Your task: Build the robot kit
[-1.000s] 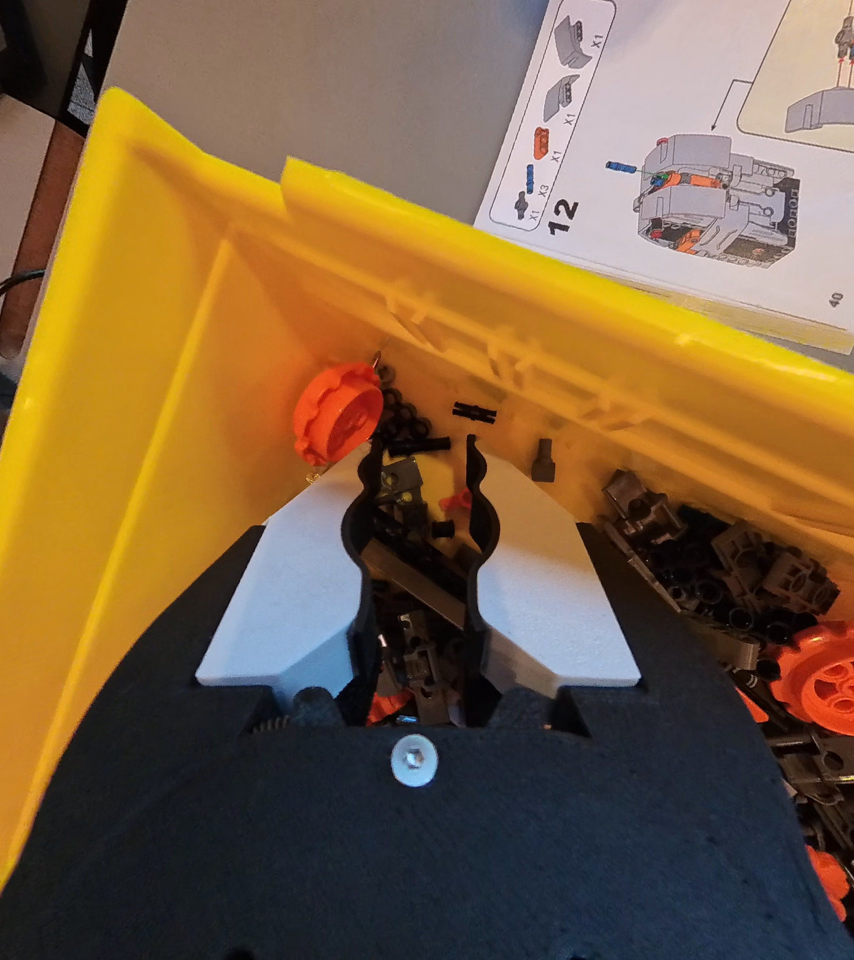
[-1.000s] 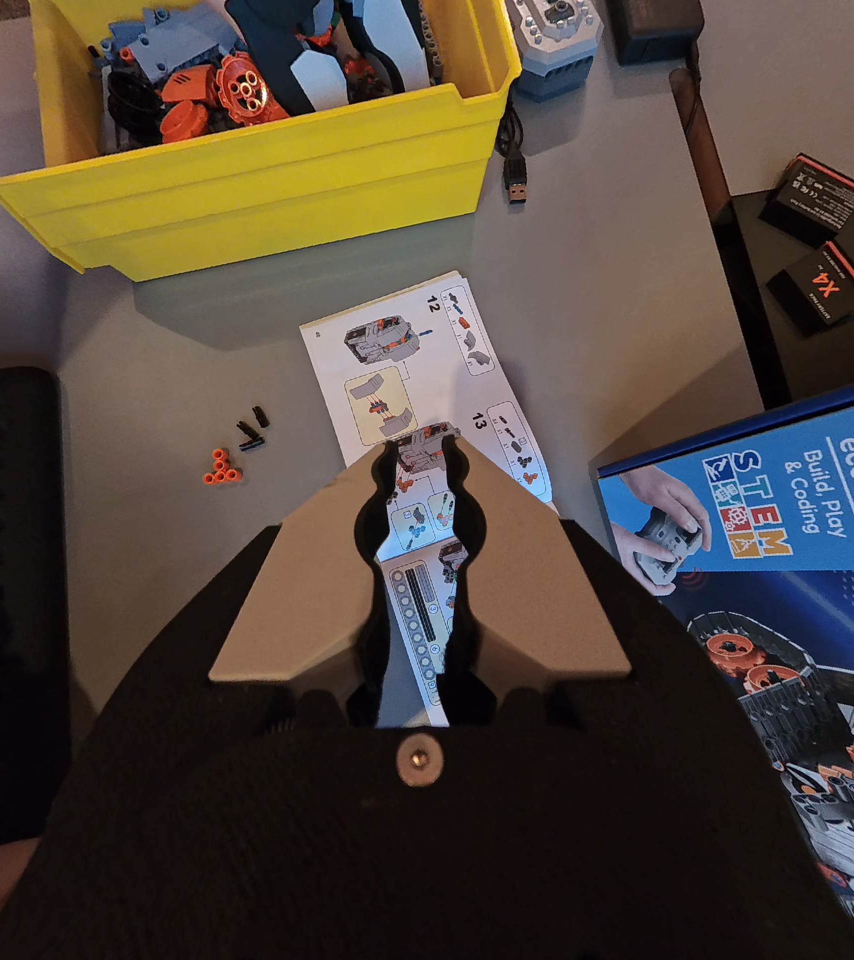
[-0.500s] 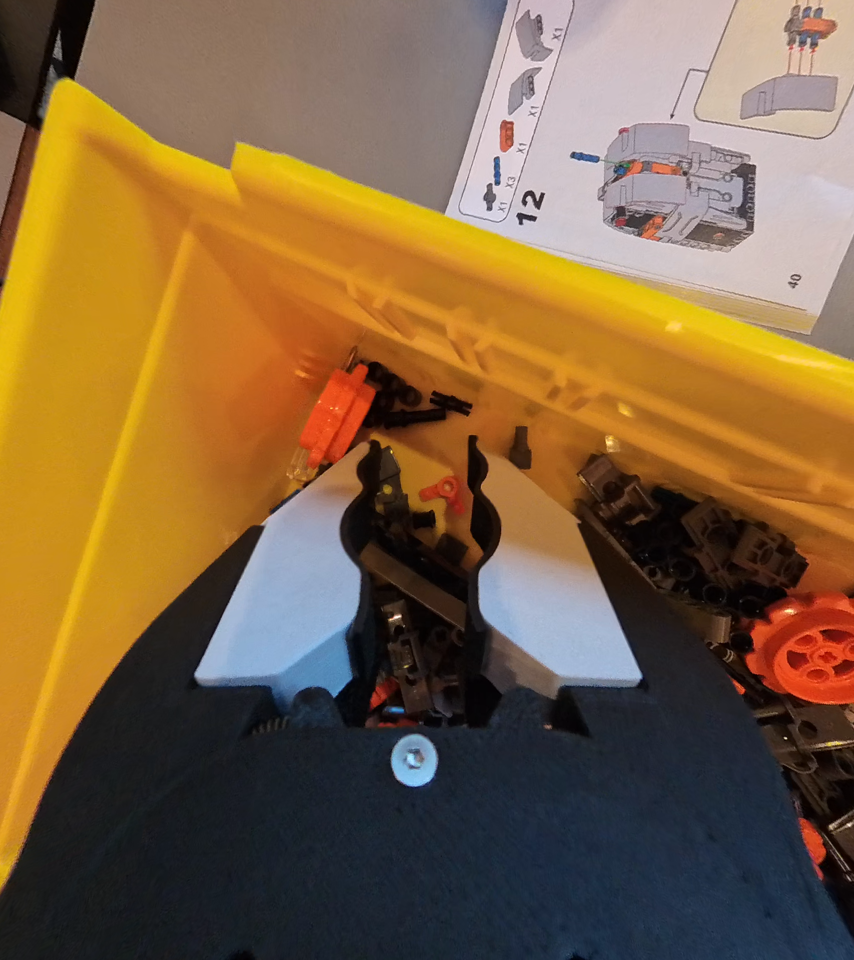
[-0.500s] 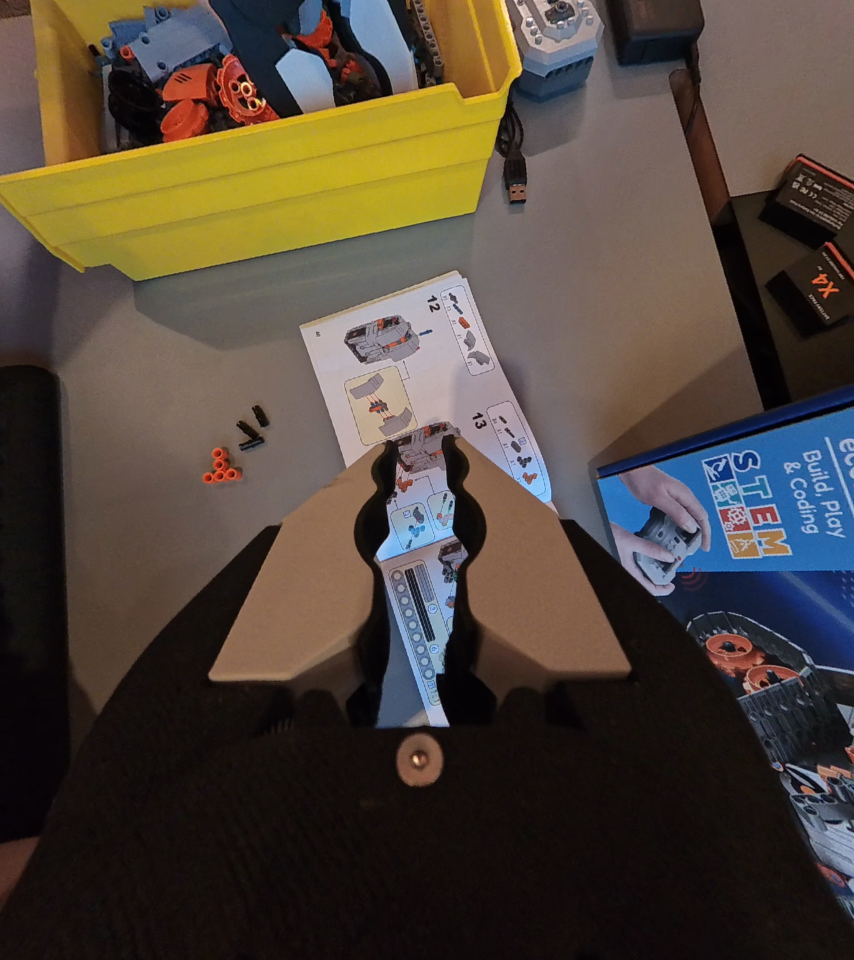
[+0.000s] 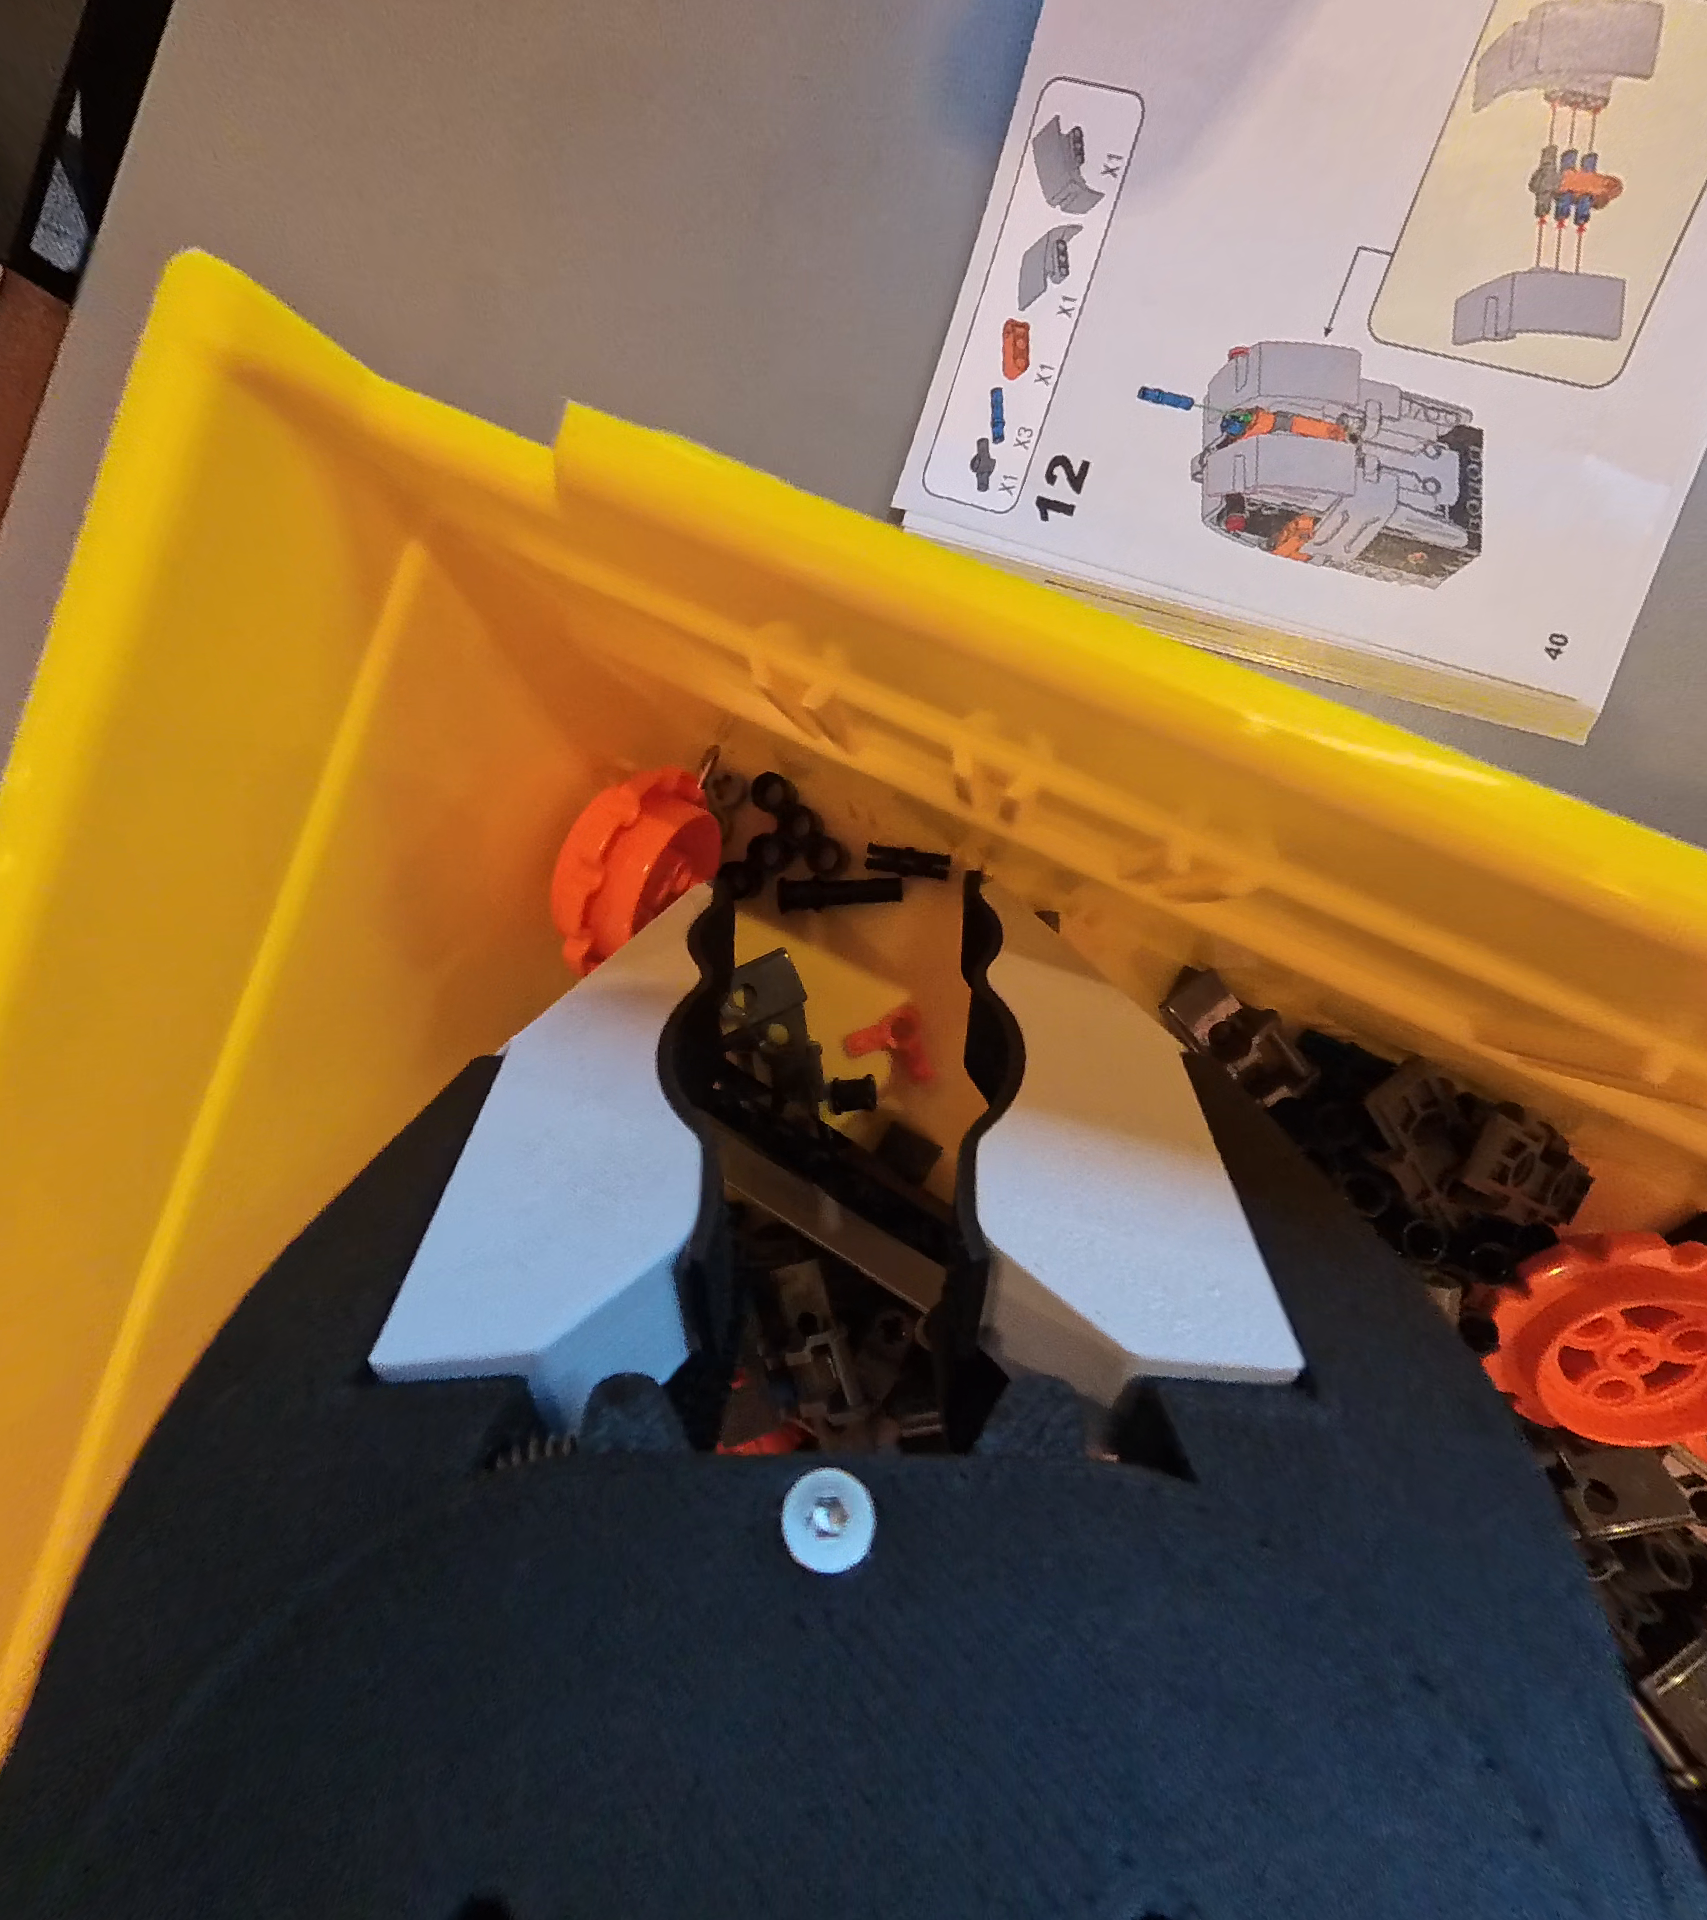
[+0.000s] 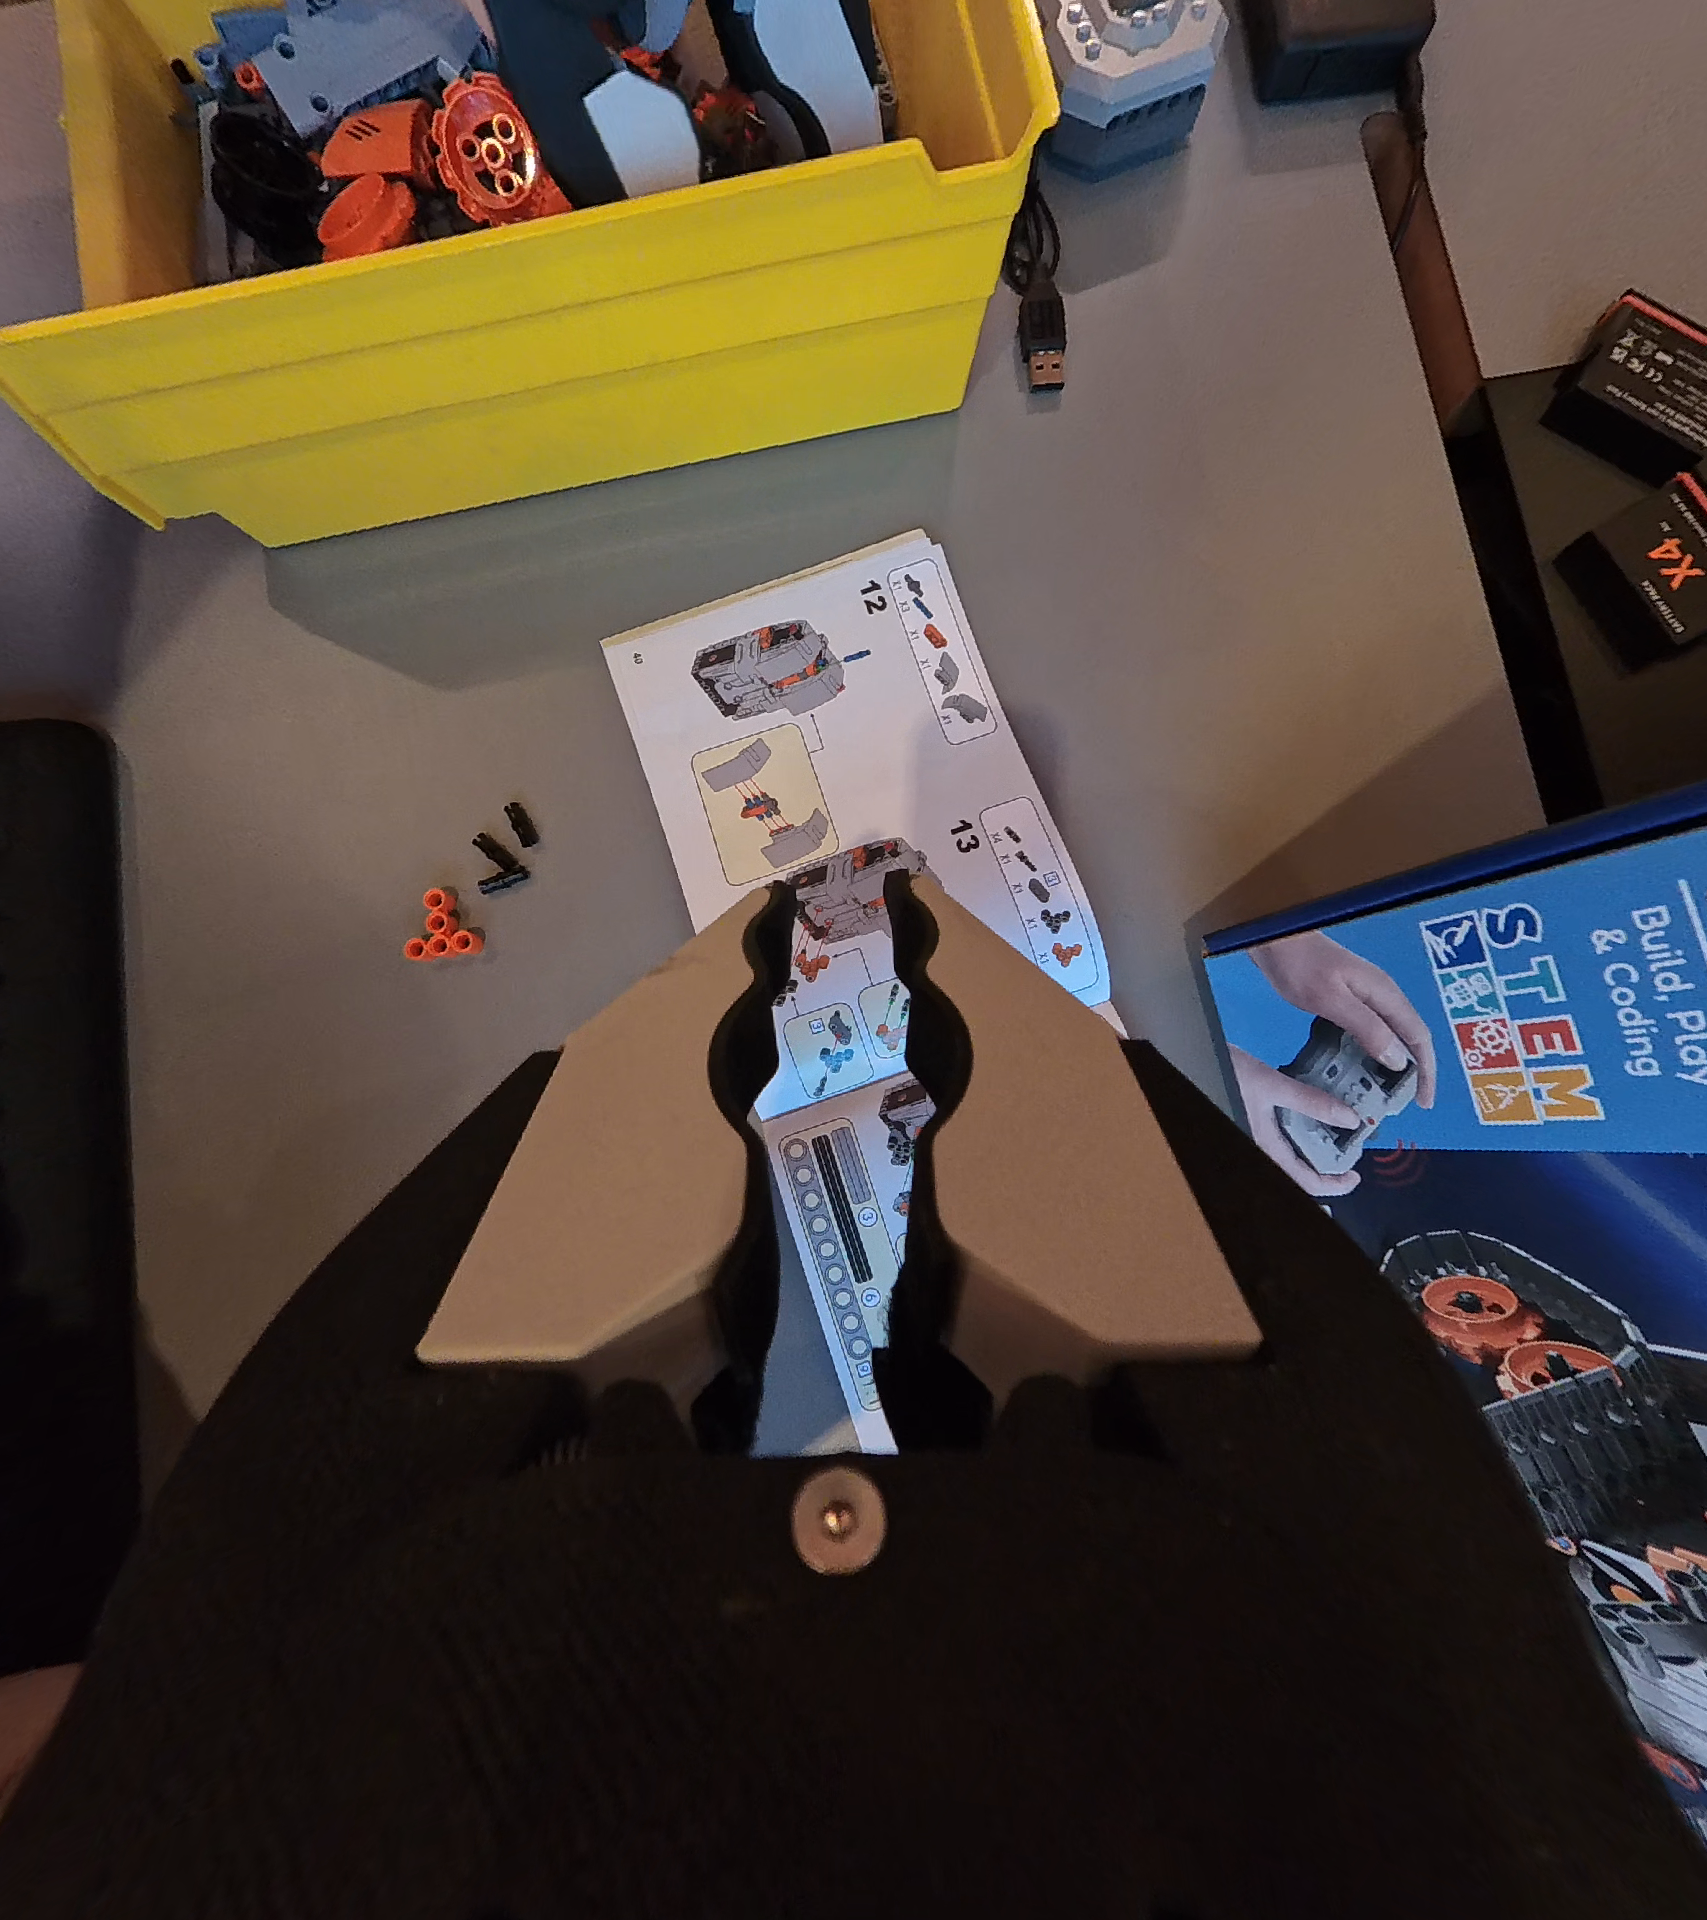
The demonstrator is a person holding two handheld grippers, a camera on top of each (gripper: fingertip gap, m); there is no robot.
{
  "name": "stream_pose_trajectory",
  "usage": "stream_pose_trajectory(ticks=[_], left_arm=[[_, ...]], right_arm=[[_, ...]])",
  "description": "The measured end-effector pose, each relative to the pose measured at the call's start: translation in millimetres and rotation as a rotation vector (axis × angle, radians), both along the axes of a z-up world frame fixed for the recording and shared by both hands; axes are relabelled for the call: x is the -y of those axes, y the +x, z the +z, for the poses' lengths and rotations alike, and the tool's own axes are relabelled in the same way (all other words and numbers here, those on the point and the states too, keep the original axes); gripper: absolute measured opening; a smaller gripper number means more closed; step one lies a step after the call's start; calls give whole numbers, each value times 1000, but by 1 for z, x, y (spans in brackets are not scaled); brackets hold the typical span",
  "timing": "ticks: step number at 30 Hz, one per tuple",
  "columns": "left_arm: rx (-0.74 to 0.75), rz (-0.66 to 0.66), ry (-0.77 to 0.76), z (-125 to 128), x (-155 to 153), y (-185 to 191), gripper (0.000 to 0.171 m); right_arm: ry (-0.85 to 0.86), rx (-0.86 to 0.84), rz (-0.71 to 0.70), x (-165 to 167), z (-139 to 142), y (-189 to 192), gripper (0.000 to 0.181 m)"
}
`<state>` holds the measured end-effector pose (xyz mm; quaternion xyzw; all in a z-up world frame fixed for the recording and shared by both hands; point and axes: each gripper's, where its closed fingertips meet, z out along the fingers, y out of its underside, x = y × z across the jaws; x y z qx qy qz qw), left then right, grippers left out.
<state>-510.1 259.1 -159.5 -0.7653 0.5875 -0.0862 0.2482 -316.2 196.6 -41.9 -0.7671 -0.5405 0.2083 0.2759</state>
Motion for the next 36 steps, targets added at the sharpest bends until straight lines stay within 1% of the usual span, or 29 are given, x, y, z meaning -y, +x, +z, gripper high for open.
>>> stream_pose_trajectory(ticks=[2,5,10,11,13,17,22,23,25,31,34,36], left_arm=[[-13,6,-5,-1,1,-1,44],[-14,2,-2,-1,2,-1,43],[9,27,-62,-2,7,-1,34],[15,27,-62,-2,6,-1,35],[19,34,-52,-2,3,-2,43],[51,10,-125,-4,9,1,29],[58,13,-125,-4,8,0,27],[51,14,-124,-4,8,-1,23],[36,16,-126,-4,9,-3,21],[36,47,-77,2,10,-11,21],[55,37,-10,14,15,-11,21],[92,25,50,28,21,-9,21]], right_arm=[[0,-4,2,1,1,-1,17],[1,1,1,0,0,0,17],[4,0,0,0,1,1,17],[2,-2,1,0,1,1,17],[0,-1,1,0,0,0,17],[0,9,8,2,-1,0,18],[1,2,6,1,0,0,18],[0,1,8,2,0,1,17],[1,2,8,2,0,1,17],[1,-3,10,2,1,0,18],[3,-2,13,3,1,0,18],[3,-2,17,3,2,-1,18]])
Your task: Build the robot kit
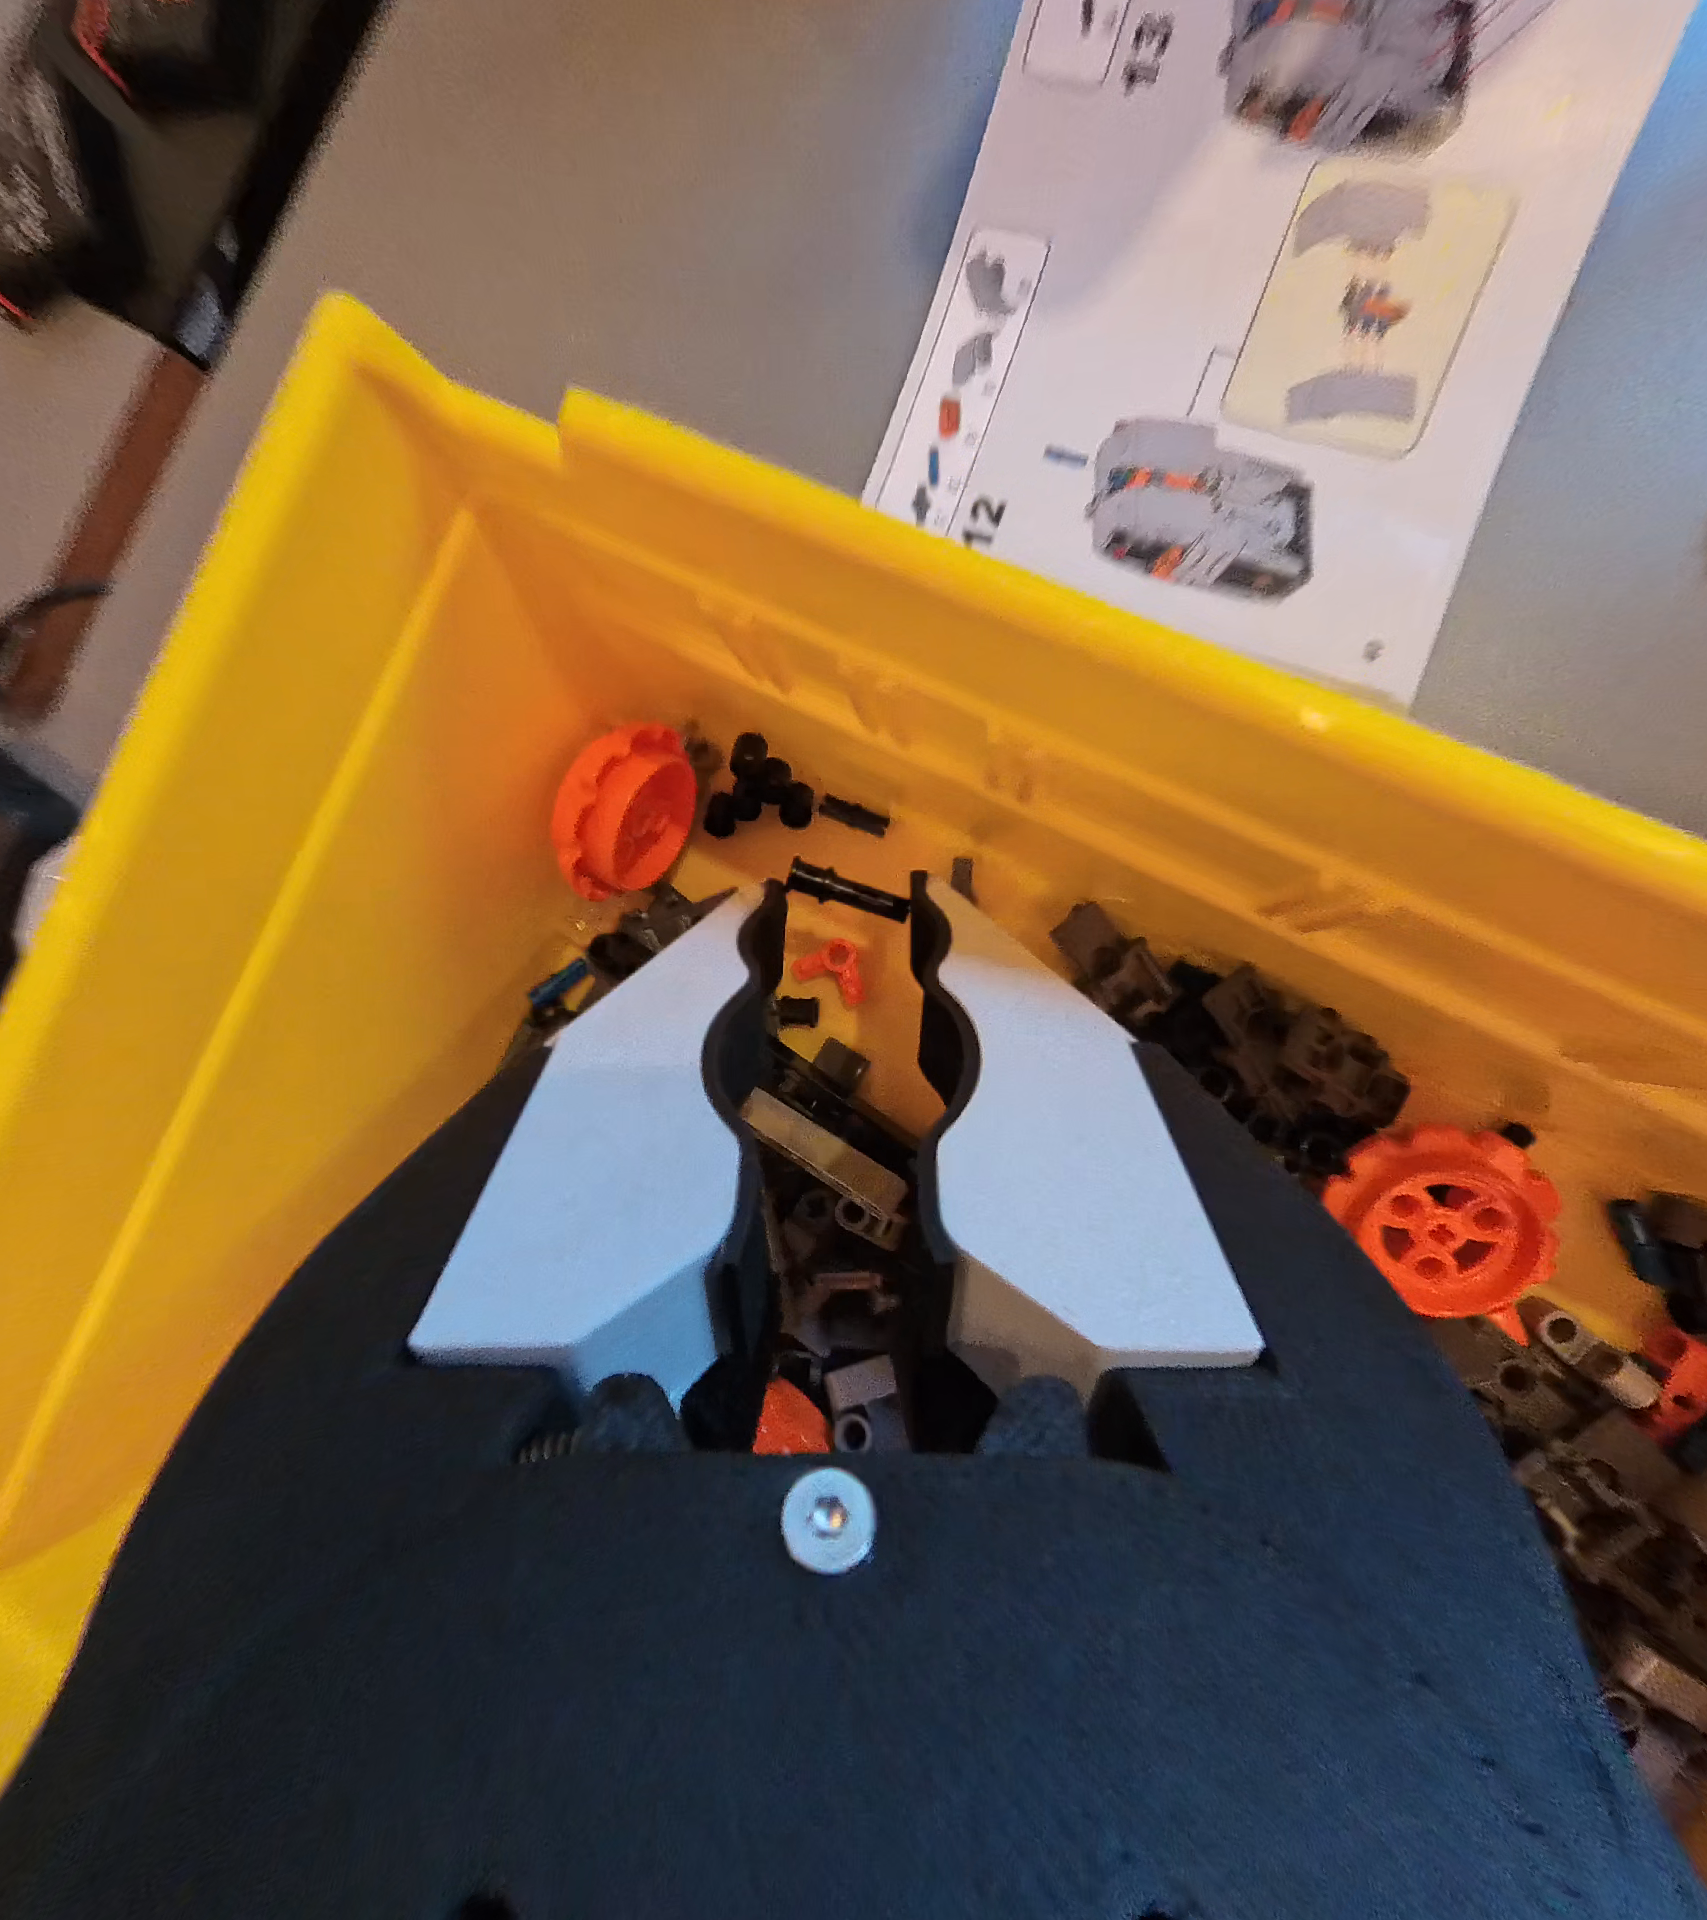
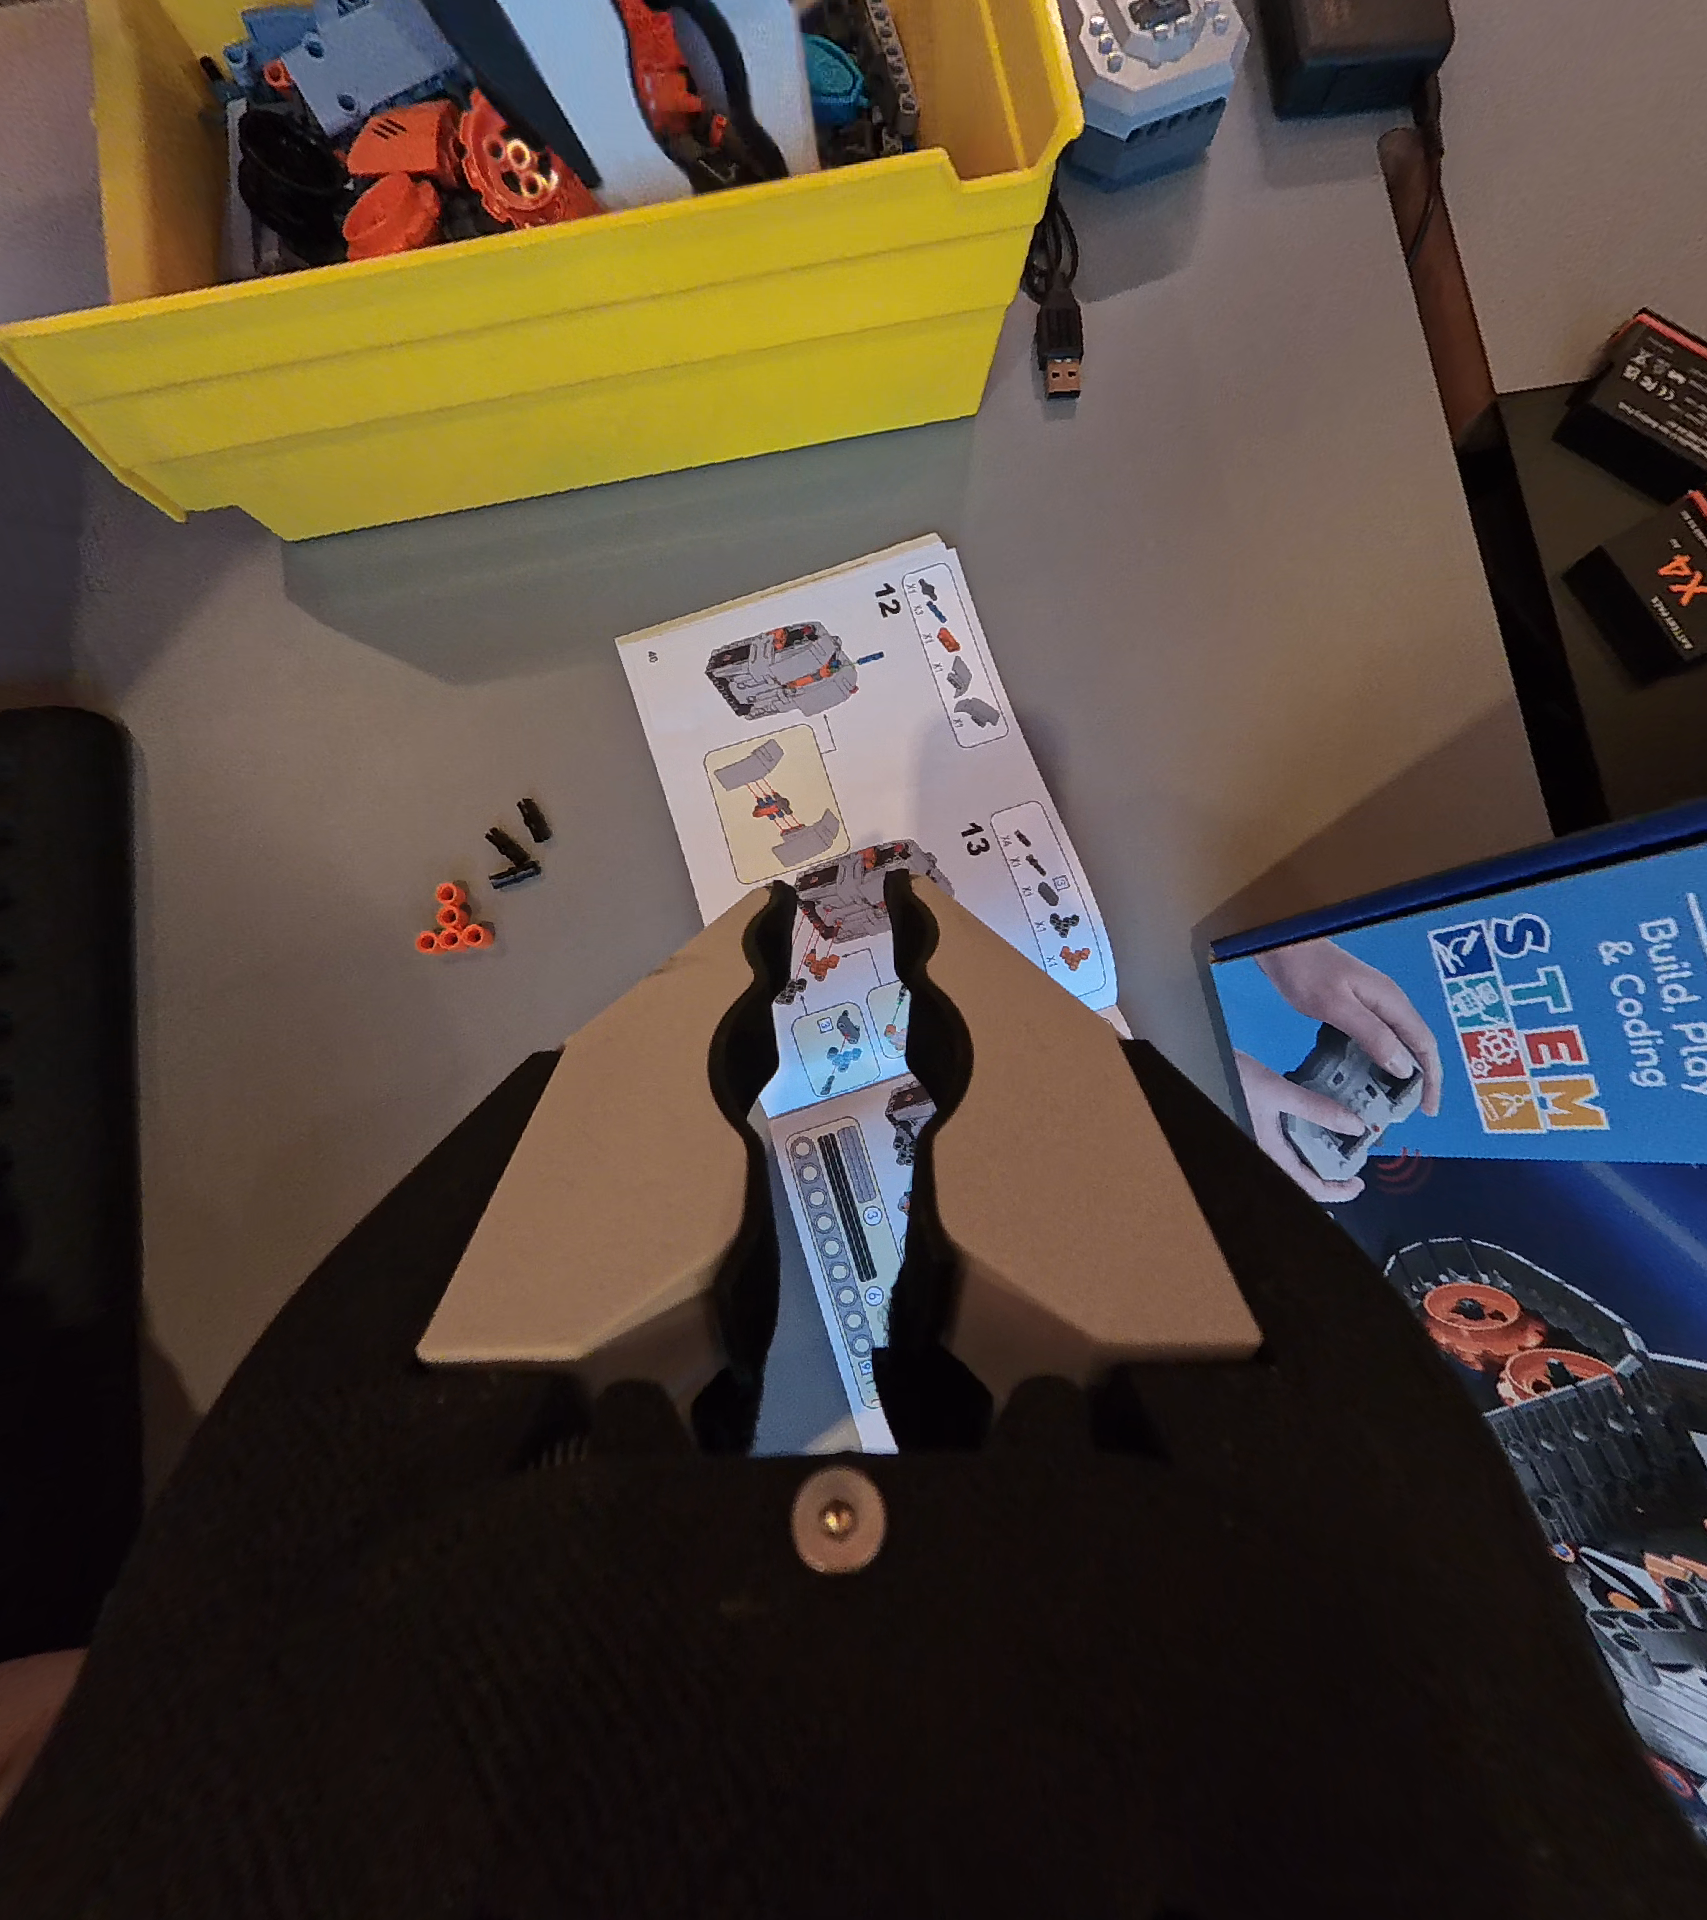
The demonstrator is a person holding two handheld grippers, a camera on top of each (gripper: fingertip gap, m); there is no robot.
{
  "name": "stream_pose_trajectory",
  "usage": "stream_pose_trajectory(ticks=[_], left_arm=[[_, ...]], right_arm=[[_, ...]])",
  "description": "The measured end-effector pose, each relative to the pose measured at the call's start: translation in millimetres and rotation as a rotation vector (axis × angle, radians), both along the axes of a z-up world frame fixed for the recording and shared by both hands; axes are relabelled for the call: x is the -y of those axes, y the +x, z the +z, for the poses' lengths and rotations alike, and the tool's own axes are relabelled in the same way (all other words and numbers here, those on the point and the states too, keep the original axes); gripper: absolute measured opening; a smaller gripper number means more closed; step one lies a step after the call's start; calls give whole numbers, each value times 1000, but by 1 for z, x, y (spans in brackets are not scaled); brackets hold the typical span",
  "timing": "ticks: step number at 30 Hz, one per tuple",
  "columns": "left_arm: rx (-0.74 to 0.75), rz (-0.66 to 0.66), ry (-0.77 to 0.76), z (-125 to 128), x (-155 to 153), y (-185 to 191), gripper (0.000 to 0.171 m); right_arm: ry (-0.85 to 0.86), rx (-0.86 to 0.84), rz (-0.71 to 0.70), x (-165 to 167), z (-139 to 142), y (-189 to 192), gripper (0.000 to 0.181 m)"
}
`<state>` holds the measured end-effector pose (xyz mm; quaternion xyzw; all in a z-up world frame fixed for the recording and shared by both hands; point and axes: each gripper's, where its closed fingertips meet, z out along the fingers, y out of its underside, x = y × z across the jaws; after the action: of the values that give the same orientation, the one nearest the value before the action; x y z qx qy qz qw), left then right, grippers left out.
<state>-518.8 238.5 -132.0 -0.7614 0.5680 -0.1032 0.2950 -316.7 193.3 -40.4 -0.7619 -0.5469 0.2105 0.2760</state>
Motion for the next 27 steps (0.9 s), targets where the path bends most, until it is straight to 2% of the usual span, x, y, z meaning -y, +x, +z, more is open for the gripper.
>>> stream_pose_trajectory(ticks=[5,8,11,13,15,17,20,24,27], left_arm=[[60,11,147,41,19,-2,21],[97,-8,189,68,42,3,21],[142,-53,180,93,73,25,21],[155,-108,126,100,99,52,21],[147,-147,67,96,122,82,21],[108,-177,11,82,137,108,21],[34,-197,-16,55,141,135,21],[-35,-153,-111,22,135,155,20],[-50,-113,-146,11,135,171,20]], right_arm=[[4,-5,0,0,2,1,17],[7,-13,4,1,4,1,18],[7,-17,12,3,6,0,18],[8,-16,15,4,6,1,18],[10,-18,19,6,8,2,18],[19,-24,20,7,12,5,18],[41,-52,14,10,23,13,19],[68,-72,-21,8,33,29,19],[74,-86,-28,8,38,35,19]])
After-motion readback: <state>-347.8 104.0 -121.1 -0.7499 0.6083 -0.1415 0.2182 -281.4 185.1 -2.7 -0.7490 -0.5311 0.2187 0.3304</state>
